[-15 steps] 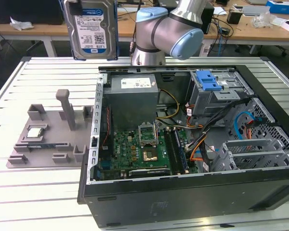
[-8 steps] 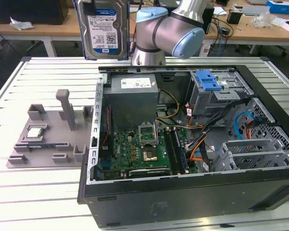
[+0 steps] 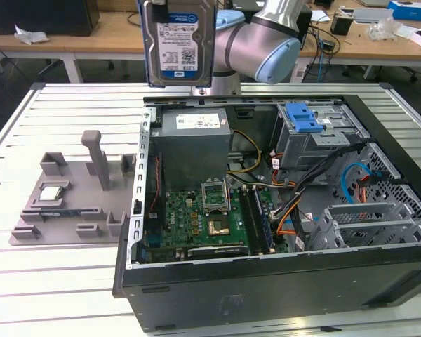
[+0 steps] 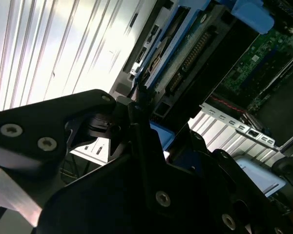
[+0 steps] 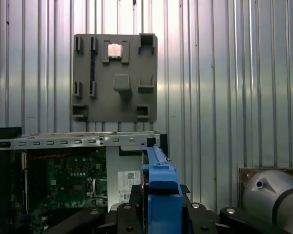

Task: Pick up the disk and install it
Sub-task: 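Pick up the disk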

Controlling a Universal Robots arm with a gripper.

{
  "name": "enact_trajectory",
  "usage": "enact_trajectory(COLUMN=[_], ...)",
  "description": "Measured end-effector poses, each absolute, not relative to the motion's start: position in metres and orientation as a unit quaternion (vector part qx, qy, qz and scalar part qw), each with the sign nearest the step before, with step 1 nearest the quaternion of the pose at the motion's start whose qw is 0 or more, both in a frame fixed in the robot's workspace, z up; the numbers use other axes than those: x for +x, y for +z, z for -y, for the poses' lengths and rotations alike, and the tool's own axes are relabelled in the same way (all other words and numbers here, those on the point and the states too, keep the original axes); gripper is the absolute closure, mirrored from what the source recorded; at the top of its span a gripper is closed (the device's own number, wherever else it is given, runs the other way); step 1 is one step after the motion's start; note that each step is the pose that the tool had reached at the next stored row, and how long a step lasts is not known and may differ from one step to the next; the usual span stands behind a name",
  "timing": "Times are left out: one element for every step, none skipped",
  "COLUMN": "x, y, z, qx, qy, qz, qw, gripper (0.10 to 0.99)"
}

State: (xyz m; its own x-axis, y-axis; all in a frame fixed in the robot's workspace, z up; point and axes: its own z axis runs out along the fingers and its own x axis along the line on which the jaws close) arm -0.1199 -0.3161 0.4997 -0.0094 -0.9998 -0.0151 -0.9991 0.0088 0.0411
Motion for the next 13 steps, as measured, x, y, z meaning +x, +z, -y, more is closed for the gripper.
enact_trajectory(x=[-0.116,-0.112,-0.108,-0.101,-0.093,-0.087,-0.083,-0.078,-0.071,-0.068,-0.065,-0.063,-0.062], y=[0.500,0.500,0.500,0.500,0.500,0.500,0.500,0.500,0.500,0.500,0.500,0.499,0.499], z=[0.316,0.316,0.316,0.316,0.316,0.316,0.316,0.316,0.316,0.316,0.316,0.316,0.316], qx=[0.704,0.704,0.704,0.704,0.704,0.704,0.704,0.704,0.704,0.704,0.704,0.704,0.704], qy=[-0.020,-0.020,-0.020,-0.020,-0.020,-0.020,-0.020,-0.020,-0.020,-0.020,-0.020,-0.020,-0.021], qz=[0.710,0.710,0.710,0.710,0.710,0.710,0.710,0.710,0.710,0.710,0.710,0.710,0.710], qw=[0.009,0.009,0.009,0.009,0.009,0.009,0.009,0.010,0.010,0.010,0.010,0.010,0.010], gripper=[0.718,0.718,0.718,0.718,0.718,0.718,0.718,0.718,0.718,0.718,0.718,0.718,0.718])
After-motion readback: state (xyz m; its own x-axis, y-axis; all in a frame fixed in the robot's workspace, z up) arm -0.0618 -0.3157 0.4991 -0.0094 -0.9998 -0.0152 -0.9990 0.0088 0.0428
